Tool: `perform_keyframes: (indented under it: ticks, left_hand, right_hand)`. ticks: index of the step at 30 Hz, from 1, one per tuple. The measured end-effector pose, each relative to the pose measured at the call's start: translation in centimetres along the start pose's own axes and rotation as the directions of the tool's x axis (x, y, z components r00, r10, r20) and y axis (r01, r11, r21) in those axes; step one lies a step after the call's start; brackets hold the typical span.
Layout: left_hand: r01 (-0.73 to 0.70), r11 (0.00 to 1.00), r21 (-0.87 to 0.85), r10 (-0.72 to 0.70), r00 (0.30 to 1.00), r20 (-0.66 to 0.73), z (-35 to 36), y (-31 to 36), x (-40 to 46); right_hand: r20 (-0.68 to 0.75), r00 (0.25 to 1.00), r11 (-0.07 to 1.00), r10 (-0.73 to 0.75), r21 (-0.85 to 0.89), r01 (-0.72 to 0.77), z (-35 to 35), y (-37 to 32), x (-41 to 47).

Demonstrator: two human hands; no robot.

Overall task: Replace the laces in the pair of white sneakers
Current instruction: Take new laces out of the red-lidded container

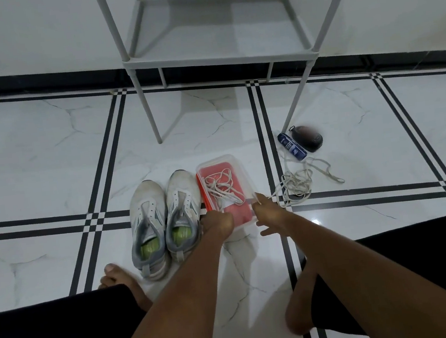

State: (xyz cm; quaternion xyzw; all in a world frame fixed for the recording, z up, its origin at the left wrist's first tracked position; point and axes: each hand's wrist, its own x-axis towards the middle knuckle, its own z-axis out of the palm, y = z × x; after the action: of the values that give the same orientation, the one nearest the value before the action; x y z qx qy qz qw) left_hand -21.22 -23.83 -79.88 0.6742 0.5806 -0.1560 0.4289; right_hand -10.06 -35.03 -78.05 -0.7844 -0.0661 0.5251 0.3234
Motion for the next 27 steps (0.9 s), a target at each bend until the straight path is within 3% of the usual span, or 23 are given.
perform_keyframes:
  ticks: [8,12,16,20,22,24,27]
  left_hand:
    - [-0.056,0.994,0.097,0.055,0.998,0.017,-1.4,0.3,1.3]
    - [-0.187,0.917,0.352,0.181,0.982,0.051,-2.0,1.3,1.0]
    - [-0.247,0.87,0.427,0.252,0.967,0.047,-2.2,1.7,0.7]
    - [-0.215,0.934,0.286,0.212,0.976,0.041,-2.4,1.6,1.4]
    - [-0.123,0.992,0.013,0.122,0.991,0.049,-2.6,1.4,1.5]
    - [-0.009,0.968,-0.25,0.024,0.998,0.057,-2.5,1.4,1.1]
    - [0.03,0.911,-0.411,0.006,0.996,0.087,-2.1,1.3,0.7]
  right_hand:
    - [0.021,1.0,0.998,-0.003,-0.068,0.004,-0.4,0.3,-0.5]
    - [0.033,0.999,0.999,0.012,-0.052,-0.011,-0.5,0.6,-0.2]
    - [0.029,1.0,0.999,0.012,-0.044,-0.01,-0.5,1.0,-0.3]
    - [0.0,1.0,0.999,-0.009,-0.035,0.009,-0.6,0.6,-0.6]
    - [-0.056,0.998,0.999,-0.023,-0.035,0.021,-0.7,0.3,-0.3]
    - [-0.197,0.979,0.996,-0.047,-0.085,0.031,-0.8,-0.2,-0.1]
    - [-0.424,0.857,0.939,-0.292,-0.299,0.172,-1.2,-1.4,-0.4]
